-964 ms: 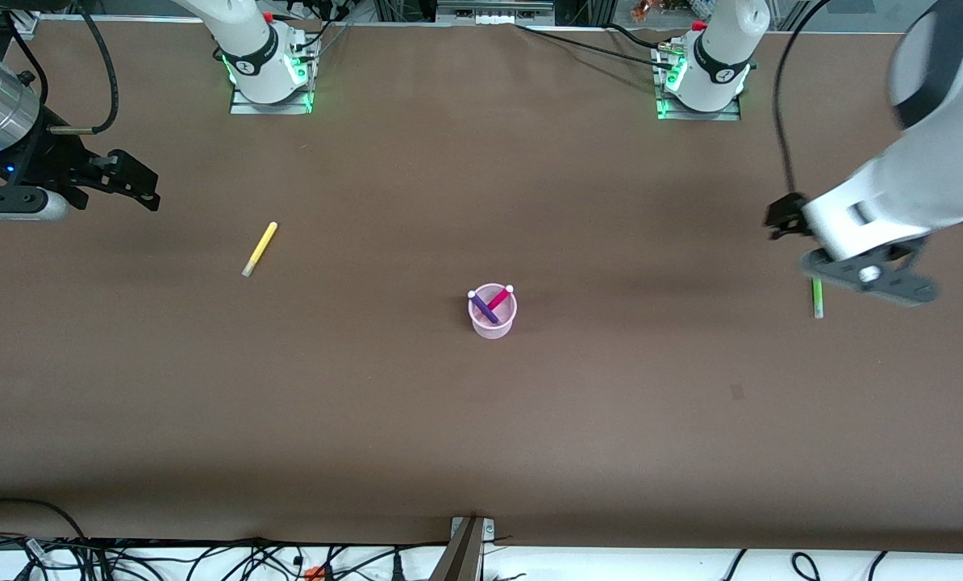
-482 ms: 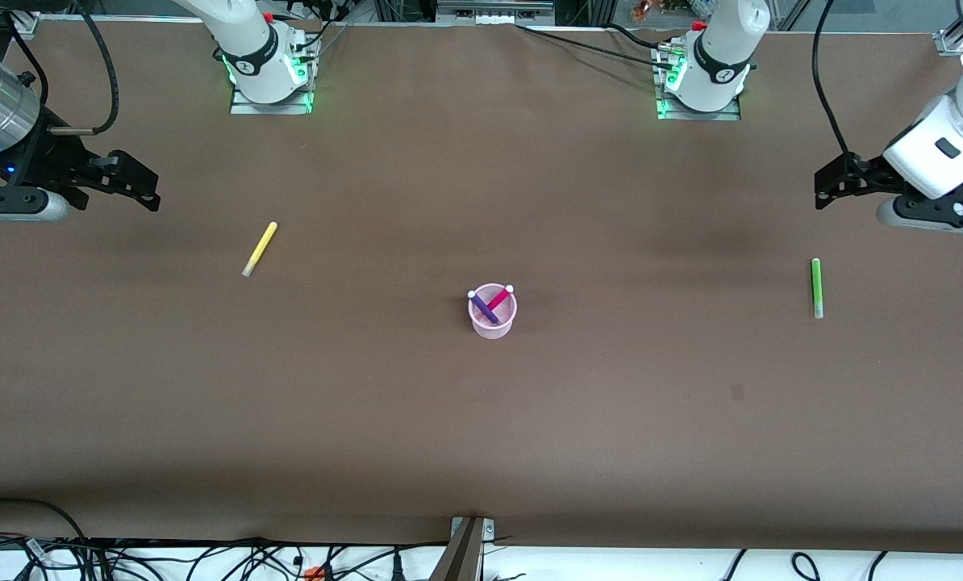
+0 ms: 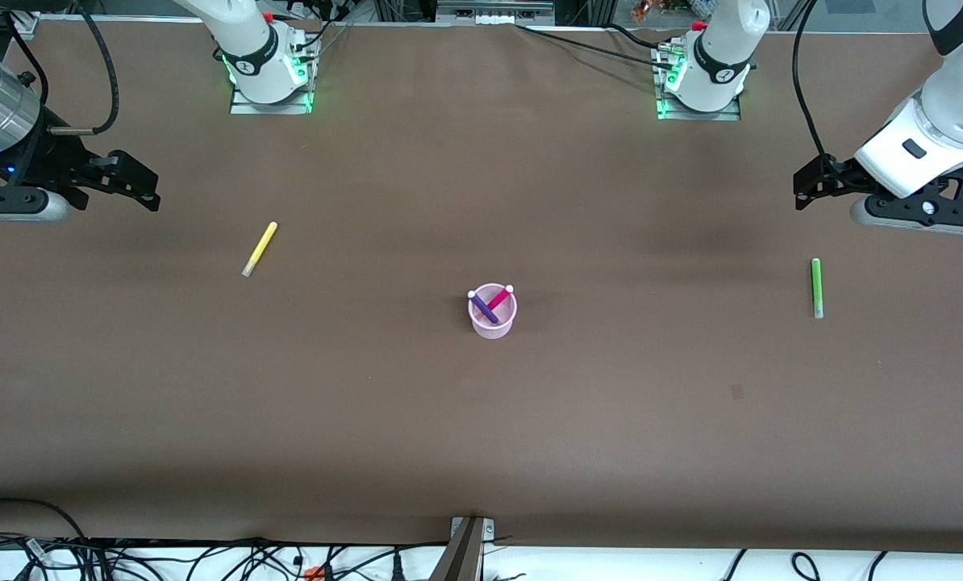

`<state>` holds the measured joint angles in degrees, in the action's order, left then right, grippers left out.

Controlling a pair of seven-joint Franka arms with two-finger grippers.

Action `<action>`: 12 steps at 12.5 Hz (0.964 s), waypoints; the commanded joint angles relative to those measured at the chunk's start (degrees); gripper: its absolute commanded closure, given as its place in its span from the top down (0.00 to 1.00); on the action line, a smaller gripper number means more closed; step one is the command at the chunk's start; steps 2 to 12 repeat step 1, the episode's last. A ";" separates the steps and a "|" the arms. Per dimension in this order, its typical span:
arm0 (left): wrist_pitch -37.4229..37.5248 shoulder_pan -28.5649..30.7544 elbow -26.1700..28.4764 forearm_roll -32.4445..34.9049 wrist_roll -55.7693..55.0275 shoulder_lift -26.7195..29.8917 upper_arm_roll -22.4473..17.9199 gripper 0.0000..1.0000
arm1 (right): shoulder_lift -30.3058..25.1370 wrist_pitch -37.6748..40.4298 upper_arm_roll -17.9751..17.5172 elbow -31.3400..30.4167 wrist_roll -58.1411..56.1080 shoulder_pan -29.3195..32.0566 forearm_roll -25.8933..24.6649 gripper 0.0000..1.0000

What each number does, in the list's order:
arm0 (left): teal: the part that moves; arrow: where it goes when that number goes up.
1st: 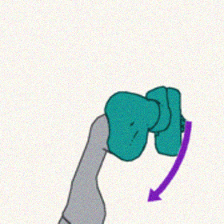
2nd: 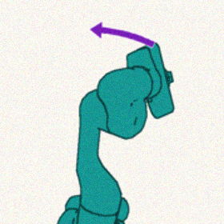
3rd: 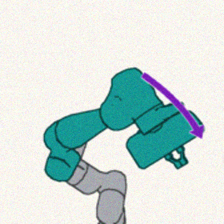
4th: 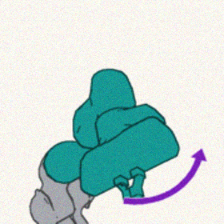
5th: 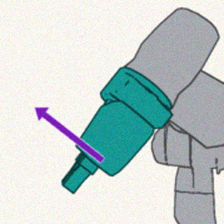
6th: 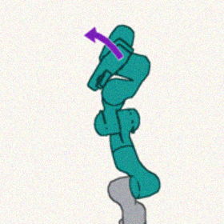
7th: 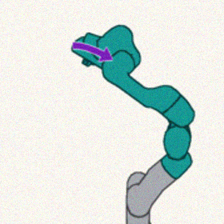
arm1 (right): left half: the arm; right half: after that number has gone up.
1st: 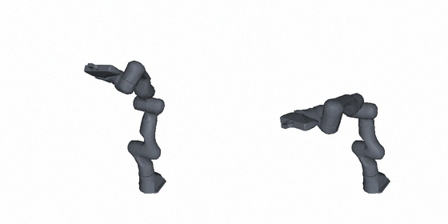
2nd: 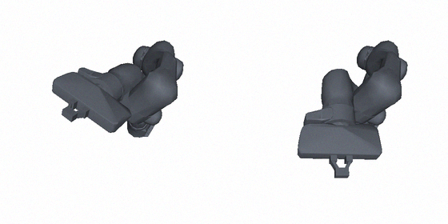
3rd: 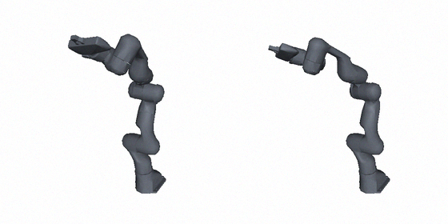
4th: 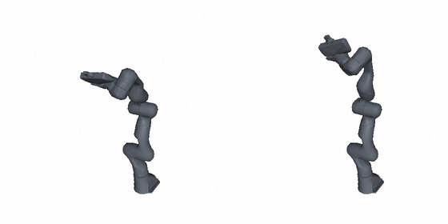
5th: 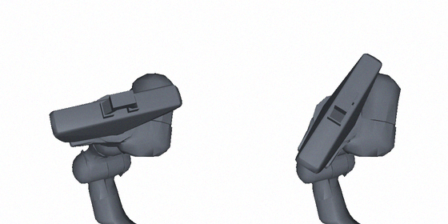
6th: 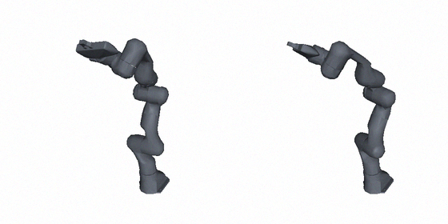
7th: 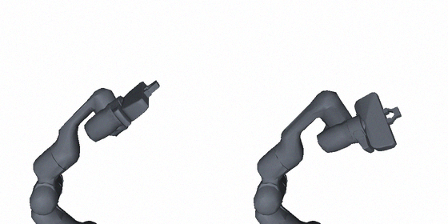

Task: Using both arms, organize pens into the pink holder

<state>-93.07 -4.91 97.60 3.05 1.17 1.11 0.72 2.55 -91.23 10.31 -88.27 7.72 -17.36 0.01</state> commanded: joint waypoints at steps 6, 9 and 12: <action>0.26 0.78 0.40 -0.77 -0.73 0.64 0.68 1.00 | 0.17 0.26 -0.46 0.73 -0.25 0.39 -0.45 1.00; 0.26 0.78 0.40 -0.77 -0.73 0.64 0.68 1.00 | 0.17 0.26 -0.46 0.73 -0.25 0.39 -0.45 1.00; 0.26 0.78 0.40 -0.77 -0.73 0.64 0.68 1.00 | 0.17 0.26 -0.46 0.73 -0.25 0.39 -0.45 1.00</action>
